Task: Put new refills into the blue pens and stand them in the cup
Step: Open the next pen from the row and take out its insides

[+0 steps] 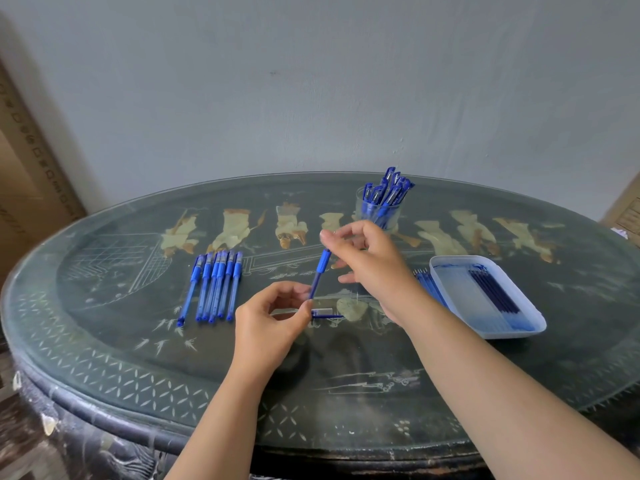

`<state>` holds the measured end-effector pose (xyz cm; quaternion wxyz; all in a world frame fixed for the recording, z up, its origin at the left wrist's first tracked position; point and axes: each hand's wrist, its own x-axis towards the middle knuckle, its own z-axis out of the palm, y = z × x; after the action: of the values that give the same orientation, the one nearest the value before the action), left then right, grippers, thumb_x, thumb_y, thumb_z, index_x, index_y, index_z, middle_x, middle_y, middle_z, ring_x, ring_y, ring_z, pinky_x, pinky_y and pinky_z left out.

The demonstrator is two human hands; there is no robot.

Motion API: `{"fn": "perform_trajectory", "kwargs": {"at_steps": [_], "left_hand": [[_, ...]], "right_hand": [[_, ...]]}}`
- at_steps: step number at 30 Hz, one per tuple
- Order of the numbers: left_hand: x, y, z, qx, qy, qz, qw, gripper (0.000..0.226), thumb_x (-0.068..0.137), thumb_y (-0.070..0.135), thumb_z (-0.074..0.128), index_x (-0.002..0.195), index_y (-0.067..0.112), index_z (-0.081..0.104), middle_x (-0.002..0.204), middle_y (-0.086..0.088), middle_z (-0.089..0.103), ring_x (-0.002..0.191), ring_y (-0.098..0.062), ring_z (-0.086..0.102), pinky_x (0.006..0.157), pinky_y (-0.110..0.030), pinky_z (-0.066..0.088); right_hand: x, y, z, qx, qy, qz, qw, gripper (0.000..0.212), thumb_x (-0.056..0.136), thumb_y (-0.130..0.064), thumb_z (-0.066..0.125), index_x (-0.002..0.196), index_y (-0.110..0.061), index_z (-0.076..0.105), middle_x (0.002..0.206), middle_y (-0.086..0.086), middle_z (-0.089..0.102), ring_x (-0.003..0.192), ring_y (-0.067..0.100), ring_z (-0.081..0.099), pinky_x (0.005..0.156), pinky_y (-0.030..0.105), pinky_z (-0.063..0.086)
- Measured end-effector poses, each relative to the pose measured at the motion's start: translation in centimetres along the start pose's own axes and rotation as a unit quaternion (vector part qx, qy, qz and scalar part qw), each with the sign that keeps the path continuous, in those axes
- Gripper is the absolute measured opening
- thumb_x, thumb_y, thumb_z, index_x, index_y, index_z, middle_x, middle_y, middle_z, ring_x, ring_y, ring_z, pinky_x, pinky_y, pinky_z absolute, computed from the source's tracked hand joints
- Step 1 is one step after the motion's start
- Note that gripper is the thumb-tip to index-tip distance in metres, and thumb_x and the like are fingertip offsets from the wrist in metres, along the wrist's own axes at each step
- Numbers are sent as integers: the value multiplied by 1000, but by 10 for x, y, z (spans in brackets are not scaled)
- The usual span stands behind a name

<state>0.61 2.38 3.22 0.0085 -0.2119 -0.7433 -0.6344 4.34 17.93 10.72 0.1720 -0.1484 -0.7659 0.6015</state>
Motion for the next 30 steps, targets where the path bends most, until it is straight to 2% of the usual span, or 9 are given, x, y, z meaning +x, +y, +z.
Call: {"fn": "perform_trajectory", "kwargs": {"at_steps": [3,6,8,11,19,24,26,28,30], "left_hand": [[0,0,0,1,1,0,1000,23,79,4,77,86,26,72,85,15,73,79,-5,69,70,-18,56],[1,0,0,2,-2,3,1000,23,79,4,77,87,25,73,85,15,73,78,-5,69,69,-16,55],[1,0,1,-1,-1,0,1000,22,79,4,77,87,25,73,85,14,73,77,-6,69,69,-18,56],[1,-2,0,-4,-2,-5,1000,22,79,4,76,87,24,73,85,13,73,77,-6,69,69,-19,57],[1,-2,0,10,-2,-7,1000,24,81,5,75,89,27,74,86,16,73,79,-6,70,72,-21,57],[1,-1,0,-26,28,-21,999,20,81,5,76,89,24,74,84,15,73,75,-2,69,68,-11,52],[1,-2,0,-45,38,-33,998,20,82,5,75,90,24,74,84,13,74,75,-2,69,68,-12,52],[2,-3,-1,-58,40,-41,997,21,82,6,75,91,24,74,85,10,74,76,-5,69,70,-15,53],[3,-5,-2,-70,32,-47,996,21,82,6,75,92,24,74,86,6,74,78,-10,69,71,-19,55]], "right_hand": [[-2,1,-1,9,-20,-10,1000,15,96,-27,60,108,-23,68,103,-1,68,97,14,66,87,43,58],[-1,3,2,-2,13,-10,1000,16,89,-33,70,95,-18,66,99,0,68,95,15,67,82,43,60],[0,2,2,19,10,9,1000,24,87,-36,72,101,-20,62,102,1,66,95,17,67,83,44,60],[0,2,1,38,-13,5,999,14,96,-26,61,109,-24,66,104,-3,69,97,13,66,87,44,58],[3,5,5,-1,30,-5,1000,12,92,-26,67,85,-16,65,93,-3,68,94,26,68,83,47,59],[3,12,7,18,10,15,1000,19,98,-33,55,106,-20,65,100,-3,67,95,16,64,86,38,56],[3,24,5,-108,-16,6,994,22,99,-31,53,112,-18,65,105,-5,68,96,12,62,87,32,52],[0,37,6,-253,-79,-4,964,23,95,-23,61,117,-19,67,108,-6,67,94,7,60,87,24,49],[-3,47,9,-318,-126,-5,940,31,91,-19,68,122,-18,66,105,-5,63,91,7,58,83,21,48]]}}
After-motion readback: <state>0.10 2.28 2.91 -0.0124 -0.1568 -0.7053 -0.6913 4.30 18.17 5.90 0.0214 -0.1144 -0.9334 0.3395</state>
